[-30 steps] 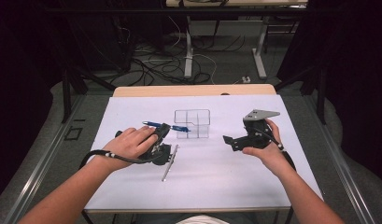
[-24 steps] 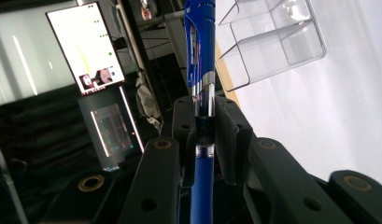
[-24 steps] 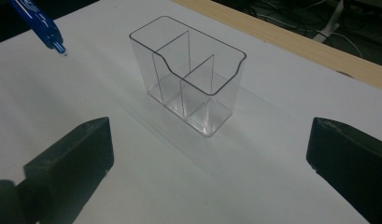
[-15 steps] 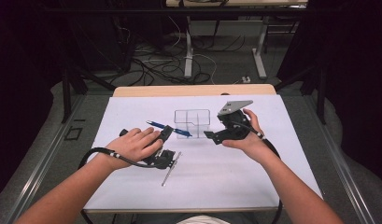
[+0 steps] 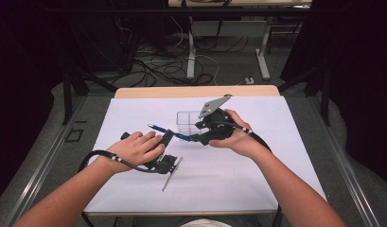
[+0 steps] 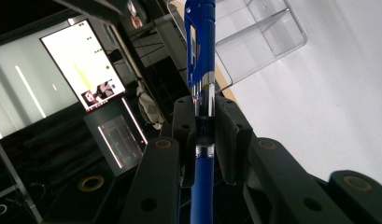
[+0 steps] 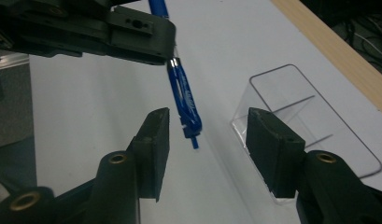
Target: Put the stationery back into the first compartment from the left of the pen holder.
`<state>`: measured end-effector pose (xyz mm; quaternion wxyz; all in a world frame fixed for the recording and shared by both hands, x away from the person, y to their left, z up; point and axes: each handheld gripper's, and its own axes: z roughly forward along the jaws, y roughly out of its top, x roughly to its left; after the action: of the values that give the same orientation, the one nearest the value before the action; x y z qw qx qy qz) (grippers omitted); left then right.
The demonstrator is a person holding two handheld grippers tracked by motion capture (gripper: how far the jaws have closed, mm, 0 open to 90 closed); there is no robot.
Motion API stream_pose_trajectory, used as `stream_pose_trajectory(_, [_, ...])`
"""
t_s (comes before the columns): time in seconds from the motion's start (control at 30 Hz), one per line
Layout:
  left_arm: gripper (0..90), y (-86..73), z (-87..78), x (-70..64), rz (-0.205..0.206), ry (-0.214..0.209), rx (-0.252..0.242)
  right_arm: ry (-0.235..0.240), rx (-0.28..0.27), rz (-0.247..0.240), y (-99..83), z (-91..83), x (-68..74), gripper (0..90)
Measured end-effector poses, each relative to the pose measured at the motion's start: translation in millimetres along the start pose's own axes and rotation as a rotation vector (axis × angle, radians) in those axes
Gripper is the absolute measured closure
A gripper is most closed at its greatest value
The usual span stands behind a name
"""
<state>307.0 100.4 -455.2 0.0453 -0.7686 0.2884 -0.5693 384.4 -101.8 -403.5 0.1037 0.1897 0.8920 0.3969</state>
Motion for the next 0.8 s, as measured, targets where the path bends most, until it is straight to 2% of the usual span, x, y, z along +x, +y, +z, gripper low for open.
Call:
stream_pose_trajectory(0.07, [79.9, 0.6, 1.5, -2.4, -0.012, 0.001, -0.013, 0.008, 0.021, -0.023, 3.6, 4.7, 3.4, 50.6])
stream_pose_trajectory(0.1, [79.9, 1.6, 1.5, -1.7, 0.003, 0.003, -0.009, -0.005, 0.036, -0.048, 6.5, 9.1, 6.3, 54.6])
stream_pose_trajectory(0.17, [79.9, 3.2, 1.7, -1.6, 0.009, 0.001, -0.011, 0.026, 0.06, -0.052, 8.5, 12.6, 7.8, 57.3])
stream_pose_trajectory(0.27, [79.9, 5.0, 2.9, -3.3, 0.003, -0.005, -0.017, 0.038, 0.079, -0.063, 9.3, 17.0, 9.5, 58.6])
stream_pose_trajectory(0.3, [79.9, 5.7, 3.0, -3.5, 0.005, 0.0, -0.02, 0.046, 0.091, -0.081, 9.3, 20.8, 9.7, 60.1])
stream_pose_trajectory(0.33, [79.9, 6.7, 2.2, -2.4, 0.018, -0.005, -0.009, 0.049, 0.099, -0.083, 9.0, 22.4, 9.9, 61.1])
stream_pose_trajectory(0.37, [79.9, 7.8, 2.5, -1.3, 0.04, 0.015, -0.021, 0.054, 0.109, -0.075, 8.9, 23.2, 10.8, 61.5])
stream_pose_trajectory(0.47, [79.9, 10.5, 2.1, -2.2, 0.038, 0.012, -0.028, 0.055, 0.12, -0.078, 8.6, 25.3, 10.5, 62.5])
stream_pose_trajectory(0.53, [79.9, 12.7, 1.0, -1.3, 0.056, 0.005, -0.019, 0.058, 0.125, -0.076, 8.3, 26.7, 10.5, 63.9])
stream_pose_trajectory(0.57, [79.9, 13.1, 2.1, -2.6, 0.046, 0.014, -0.038, 0.057, 0.135, -0.077, 7.9, 28.3, 11.2, 64.3])
stream_pose_trajectory(0.6, [79.8, 14.0, 2.0, -2.3, 0.052, 0.016, -0.038, 0.061, 0.141, -0.072, 7.6, 29.0, 11.9, 64.3])
stream_pose_trajectory(0.63, [79.9, 14.7, 1.5, -2.6, 0.049, 0.0, -0.026, 0.06, 0.15, -0.079, 7.2, 29.4, 11.8, 64.4])
stream_pose_trajectory(0.67, [79.9, 15.7, 1.4, -1.8, 0.067, 0.016, -0.035, 0.064, 0.152, -0.079, 7.1, 30.2, 12.1, 64.5])
stream_pose_trajectory(0.73, [79.9, 17.3, 1.7, -3.4, 0.057, 0.008, -0.048, 0.066, 0.154, -0.091, 7.1, 31.8, 12.2, 64.8])
stream_pose_trajectory(0.77, [79.9, 18.2, 0.9, -3.0, 0.069, 0.0, -0.032, 0.069, 0.156, -0.101, 7.1, 32.9, 12.0, 65.2])
stream_pose_trajectory(0.8, [79.9, 19.1, 1.3, -3.5, 0.071, 0.011, -0.046, 0.069, 0.156, -0.101, 7.1, 32.9, 12.0, 65.2])
